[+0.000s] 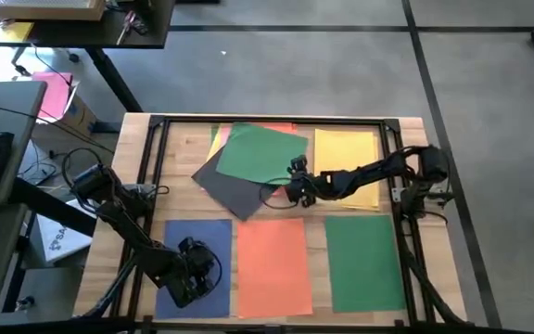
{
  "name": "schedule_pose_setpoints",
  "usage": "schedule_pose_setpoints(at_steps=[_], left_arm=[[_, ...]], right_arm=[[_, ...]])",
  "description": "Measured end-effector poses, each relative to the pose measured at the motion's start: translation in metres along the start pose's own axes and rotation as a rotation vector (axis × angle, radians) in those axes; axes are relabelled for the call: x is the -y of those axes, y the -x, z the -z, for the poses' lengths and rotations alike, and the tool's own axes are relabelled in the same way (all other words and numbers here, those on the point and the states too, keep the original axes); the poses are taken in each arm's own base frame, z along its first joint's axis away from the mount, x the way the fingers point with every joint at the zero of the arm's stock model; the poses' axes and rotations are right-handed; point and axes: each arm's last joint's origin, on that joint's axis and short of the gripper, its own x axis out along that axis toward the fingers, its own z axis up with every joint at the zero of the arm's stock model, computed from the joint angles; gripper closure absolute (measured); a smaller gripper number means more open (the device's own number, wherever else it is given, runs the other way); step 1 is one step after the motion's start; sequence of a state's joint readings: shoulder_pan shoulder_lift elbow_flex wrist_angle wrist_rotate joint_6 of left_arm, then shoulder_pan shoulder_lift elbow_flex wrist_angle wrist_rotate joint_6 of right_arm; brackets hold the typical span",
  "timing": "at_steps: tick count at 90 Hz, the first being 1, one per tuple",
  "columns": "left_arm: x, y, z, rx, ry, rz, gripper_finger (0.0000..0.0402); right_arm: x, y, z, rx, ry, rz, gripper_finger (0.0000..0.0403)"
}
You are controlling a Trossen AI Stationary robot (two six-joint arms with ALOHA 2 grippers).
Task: Organize paper
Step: Adjust the bottom left violet paper, then stack green paper on top of the green paper
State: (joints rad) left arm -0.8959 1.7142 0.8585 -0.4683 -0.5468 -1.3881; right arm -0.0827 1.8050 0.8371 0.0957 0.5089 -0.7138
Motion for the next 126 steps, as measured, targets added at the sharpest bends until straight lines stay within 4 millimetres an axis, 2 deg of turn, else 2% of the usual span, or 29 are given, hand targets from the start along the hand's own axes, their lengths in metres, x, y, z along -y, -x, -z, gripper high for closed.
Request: schedule_pose_setpoints(at_steps=[7,20,35,47,58,65,74,86,99,108,117,126], left_arm=[[0.001,0.0,0.0,0.005,0.009,0.006,0.0402],[0.013,0.008,-0.008,0.043,-0.008,0.035,0.0402],[0.03,0.021,-0.025,0.194,-0.077,0.039,0.0402],[0.032,0.022,-0.038,0.348,-0.159,-0.023,0.0402],[0.027,0.015,-0.051,0.404,-0.217,-0.101,0.0401],[0.022,0.008,-0.064,0.4,-0.212,-0.144,0.0395],[0.013,-0.004,-0.083,0.377,-0.162,-0.186,0.0382],[-0.008,-0.022,-0.113,0.337,-0.073,-0.273,0.0367],[-0.053,-0.047,-0.16,0.233,-0.07,-0.425,0.0369],[-0.088,-0.064,-0.194,0.168,-0.082,-0.451,0.0388],[-0.122,-0.079,-0.221,0.156,-0.078,-0.406,0.0399],[-0.154,-0.089,-0.234,0.157,-0.051,-0.357,0.0399]], right_arm=[[0.001,0.001,-0.002,-0.011,-0.032,0.009,0.0391],[0.001,0.019,-0.023,-0.035,-0.018,-0.006,0.0402],[0.0,0.067,-0.052,-0.04,-0.039,-0.084,0.0403],[-0.004,0.109,-0.067,-0.074,-0.098,-0.171,0.0403],[-0.011,0.126,-0.074,-0.075,-0.178,-0.209,0.0403],[-0.017,0.119,-0.069,-0.076,-0.201,-0.249,0.0403],[-0.024,0.098,-0.053,-0.082,-0.193,-0.23,0.0398],[-0.023,0.071,-0.034,-0.049,-0.195,-0.185,0.0362],[-0.016,0.05,-0.017,-0.026,-0.209,-0.137,0.0294],[-0.015,0.038,-0.001,-0.031,-0.15,-0.115,0.025],[-0.014,0.03,0.009,-0.01,-0.097,-0.104,0.0224],[-0.016,0.025,0.016,0.018,-0.073,-0.08,0.0218]])
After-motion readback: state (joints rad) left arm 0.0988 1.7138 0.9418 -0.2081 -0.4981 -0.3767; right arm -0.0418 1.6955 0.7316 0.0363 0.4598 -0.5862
